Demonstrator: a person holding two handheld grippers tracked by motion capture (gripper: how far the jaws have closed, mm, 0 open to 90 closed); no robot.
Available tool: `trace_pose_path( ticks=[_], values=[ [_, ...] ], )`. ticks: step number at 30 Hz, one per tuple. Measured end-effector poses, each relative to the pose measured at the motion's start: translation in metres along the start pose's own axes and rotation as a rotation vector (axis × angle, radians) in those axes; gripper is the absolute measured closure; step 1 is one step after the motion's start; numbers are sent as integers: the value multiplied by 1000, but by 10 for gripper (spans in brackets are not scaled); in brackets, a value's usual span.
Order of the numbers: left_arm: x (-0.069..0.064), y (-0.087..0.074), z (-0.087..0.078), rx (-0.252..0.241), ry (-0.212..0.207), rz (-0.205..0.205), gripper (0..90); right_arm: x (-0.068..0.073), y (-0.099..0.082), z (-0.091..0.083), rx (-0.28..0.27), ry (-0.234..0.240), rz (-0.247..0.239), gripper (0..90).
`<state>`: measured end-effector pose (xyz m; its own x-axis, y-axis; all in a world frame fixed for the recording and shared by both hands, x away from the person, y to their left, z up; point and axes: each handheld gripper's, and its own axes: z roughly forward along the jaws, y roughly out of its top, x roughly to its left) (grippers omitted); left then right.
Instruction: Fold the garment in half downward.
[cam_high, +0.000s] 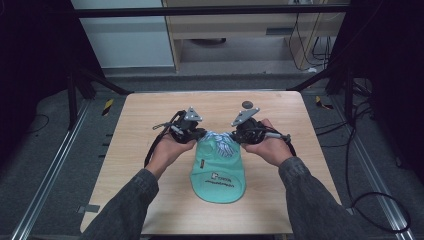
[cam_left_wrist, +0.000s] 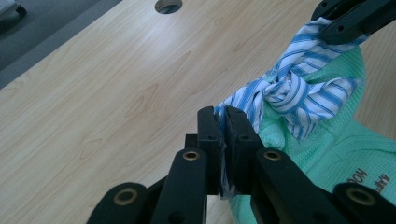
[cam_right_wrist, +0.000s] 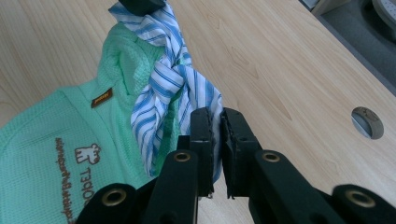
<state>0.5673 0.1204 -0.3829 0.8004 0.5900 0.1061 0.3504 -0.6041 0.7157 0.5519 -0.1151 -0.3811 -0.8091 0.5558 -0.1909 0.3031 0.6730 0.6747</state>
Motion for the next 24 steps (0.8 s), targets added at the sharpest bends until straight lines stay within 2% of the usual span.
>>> trace_pose_path(
  ticks=[10, 24],
  values=[
    [1, 4, -3, -11, 11, 4, 858, -1, 5, -2, 5, -15, -27, 835],
    [0, 12, -6, -25, 20, 17, 859, -8, 7, -6, -1, -34, -27, 838]
  ],
)
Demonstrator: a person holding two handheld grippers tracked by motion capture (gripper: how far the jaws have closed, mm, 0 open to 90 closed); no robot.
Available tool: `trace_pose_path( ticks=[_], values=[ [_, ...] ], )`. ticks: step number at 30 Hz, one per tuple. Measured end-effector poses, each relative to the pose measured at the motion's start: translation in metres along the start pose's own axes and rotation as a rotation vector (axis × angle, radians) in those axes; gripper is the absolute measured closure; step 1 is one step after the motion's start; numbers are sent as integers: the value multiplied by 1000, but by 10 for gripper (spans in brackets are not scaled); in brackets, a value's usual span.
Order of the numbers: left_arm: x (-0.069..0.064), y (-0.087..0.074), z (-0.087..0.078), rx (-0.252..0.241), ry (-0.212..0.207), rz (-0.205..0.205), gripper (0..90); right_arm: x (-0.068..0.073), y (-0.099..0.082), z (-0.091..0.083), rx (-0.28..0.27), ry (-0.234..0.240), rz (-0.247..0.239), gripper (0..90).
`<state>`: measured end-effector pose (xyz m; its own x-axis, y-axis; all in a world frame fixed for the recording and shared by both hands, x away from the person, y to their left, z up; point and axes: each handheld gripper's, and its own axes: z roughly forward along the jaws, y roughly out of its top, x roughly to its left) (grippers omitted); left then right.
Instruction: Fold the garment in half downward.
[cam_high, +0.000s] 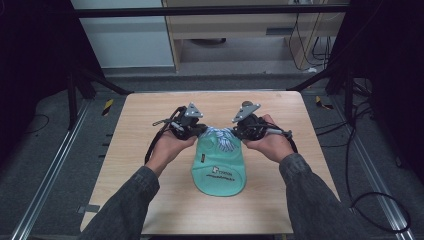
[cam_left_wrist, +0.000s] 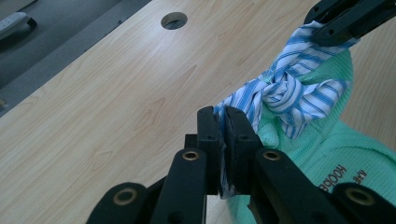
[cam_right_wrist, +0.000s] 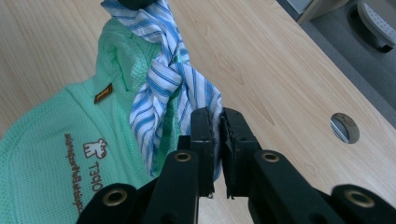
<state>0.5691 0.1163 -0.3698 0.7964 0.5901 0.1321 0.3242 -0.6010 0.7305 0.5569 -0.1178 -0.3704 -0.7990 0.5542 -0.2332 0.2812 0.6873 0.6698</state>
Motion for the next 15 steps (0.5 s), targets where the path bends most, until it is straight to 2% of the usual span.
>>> trace_pose_path(
  ticks=[4, 9, 15],
  values=[
    [0, 2, 0, 4, 4, 9, 859, -2, 2, -1, 4, -7, -2, 838],
    [3, 4, 0, -7, 6, -3, 859, -5, 5, -1, 7, -15, -6, 838],
    [5, 2, 2, 6, 12, 1, 859, -5, 6, 4, 13, -15, -8, 838]
  ],
)
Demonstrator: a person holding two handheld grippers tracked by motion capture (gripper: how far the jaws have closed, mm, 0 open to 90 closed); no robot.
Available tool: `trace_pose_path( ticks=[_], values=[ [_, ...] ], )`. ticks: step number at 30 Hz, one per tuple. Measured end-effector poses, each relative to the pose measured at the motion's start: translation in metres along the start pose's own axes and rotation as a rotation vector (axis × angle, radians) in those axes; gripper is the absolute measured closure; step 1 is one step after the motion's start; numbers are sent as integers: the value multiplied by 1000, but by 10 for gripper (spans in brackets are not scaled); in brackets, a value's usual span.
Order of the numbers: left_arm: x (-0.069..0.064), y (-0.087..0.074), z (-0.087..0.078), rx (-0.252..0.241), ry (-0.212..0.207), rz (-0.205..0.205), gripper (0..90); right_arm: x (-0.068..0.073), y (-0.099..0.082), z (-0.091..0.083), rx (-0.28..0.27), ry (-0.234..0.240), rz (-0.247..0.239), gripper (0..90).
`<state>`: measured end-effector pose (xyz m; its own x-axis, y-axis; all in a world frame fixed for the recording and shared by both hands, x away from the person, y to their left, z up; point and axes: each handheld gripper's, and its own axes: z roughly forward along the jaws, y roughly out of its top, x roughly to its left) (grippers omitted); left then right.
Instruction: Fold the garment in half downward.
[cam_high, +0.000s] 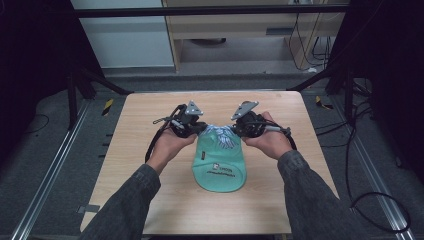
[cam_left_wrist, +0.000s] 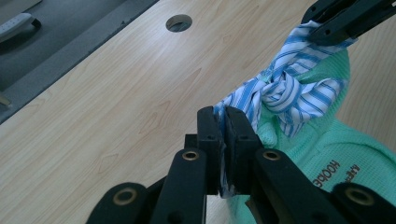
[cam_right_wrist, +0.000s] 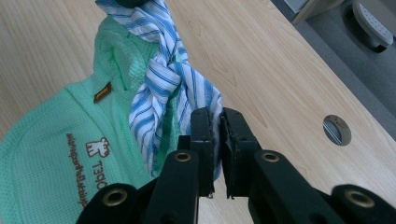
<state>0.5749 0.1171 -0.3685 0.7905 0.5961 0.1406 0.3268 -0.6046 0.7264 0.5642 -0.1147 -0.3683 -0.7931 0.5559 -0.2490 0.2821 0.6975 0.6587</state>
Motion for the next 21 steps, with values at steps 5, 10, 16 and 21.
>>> trace_pose_path(
  ticks=[5, 10, 16, 21],
  values=[
    [4, 1, -1, -15, 4, -18, 859, -2, 4, 0, -11, -9, 6, 838],
    [6, 1, 1, -7, 4, -19, 859, -2, 4, 4, -6, -6, 0, 838],
    [10, 4, 1, -5, 6, -16, 859, -5, 5, 7, -13, -16, 19, 838],
    [15, 12, 1, -1, 20, -1, 858, -11, 8, 9, -22, -28, 31, 838]
  ],
)
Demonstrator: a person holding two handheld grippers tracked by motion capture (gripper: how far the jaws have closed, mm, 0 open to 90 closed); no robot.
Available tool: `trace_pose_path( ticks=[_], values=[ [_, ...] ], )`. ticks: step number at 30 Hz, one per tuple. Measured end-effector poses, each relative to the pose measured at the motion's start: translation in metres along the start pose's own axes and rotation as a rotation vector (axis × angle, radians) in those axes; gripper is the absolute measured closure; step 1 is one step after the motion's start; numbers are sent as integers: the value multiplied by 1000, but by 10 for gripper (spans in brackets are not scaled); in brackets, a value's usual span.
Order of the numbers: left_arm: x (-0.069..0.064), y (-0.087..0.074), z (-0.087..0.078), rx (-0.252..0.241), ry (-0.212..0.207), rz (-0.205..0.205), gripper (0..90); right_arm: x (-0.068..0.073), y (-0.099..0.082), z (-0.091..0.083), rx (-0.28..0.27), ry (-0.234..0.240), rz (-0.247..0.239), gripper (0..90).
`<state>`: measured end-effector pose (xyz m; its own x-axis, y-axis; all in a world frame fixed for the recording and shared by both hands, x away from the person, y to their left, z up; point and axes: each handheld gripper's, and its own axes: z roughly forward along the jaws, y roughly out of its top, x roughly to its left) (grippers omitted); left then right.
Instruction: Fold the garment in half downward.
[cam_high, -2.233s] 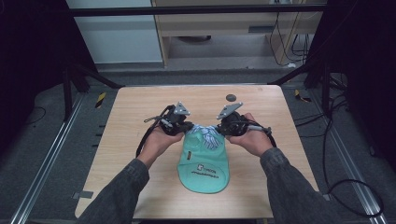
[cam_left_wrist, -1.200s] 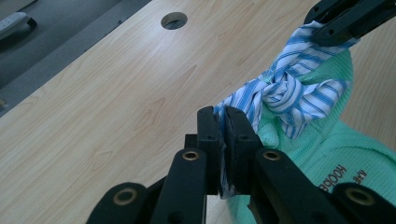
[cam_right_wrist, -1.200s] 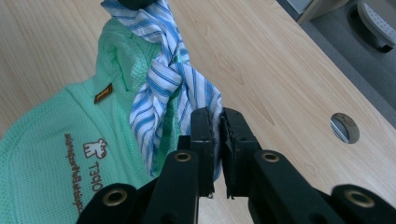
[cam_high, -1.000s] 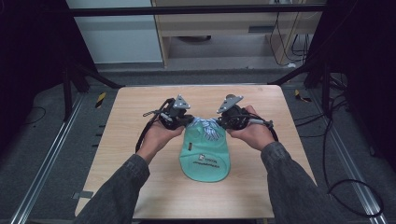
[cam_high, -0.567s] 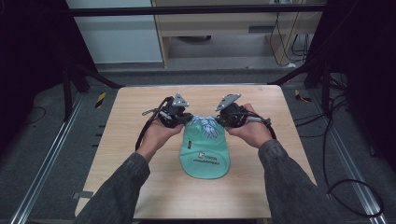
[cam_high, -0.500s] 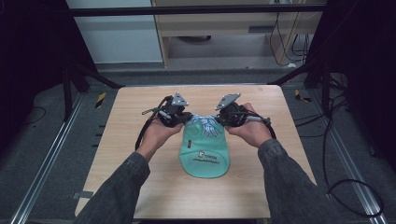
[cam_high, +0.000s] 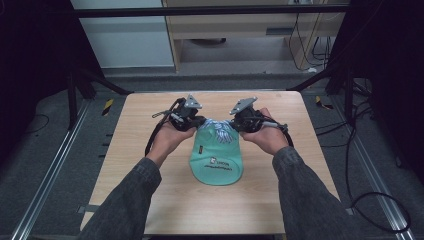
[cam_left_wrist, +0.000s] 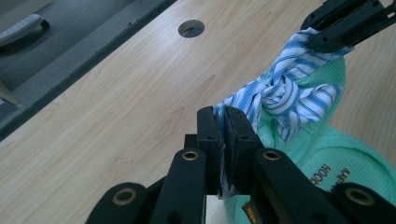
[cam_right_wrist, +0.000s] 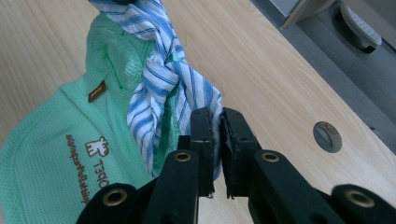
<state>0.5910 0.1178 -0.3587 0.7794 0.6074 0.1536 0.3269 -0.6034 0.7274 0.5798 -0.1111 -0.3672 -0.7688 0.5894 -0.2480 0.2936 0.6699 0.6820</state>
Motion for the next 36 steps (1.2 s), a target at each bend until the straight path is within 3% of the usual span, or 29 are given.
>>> trace_pose_path(
  ticks=[17, 27, 36],
  values=[
    [1, -6, 9, 9, 18, 11, 857, -4, 3, 12, 19, -20, -8, 837],
    [-16, -20, 5, 10, 19, 52, 857, 11, -11, 8, 3, -4, -22, 836],
    [-22, -31, 2, 1, 6, 45, 856, 22, -18, 6, -2, 10, -50, 836]
  ],
)
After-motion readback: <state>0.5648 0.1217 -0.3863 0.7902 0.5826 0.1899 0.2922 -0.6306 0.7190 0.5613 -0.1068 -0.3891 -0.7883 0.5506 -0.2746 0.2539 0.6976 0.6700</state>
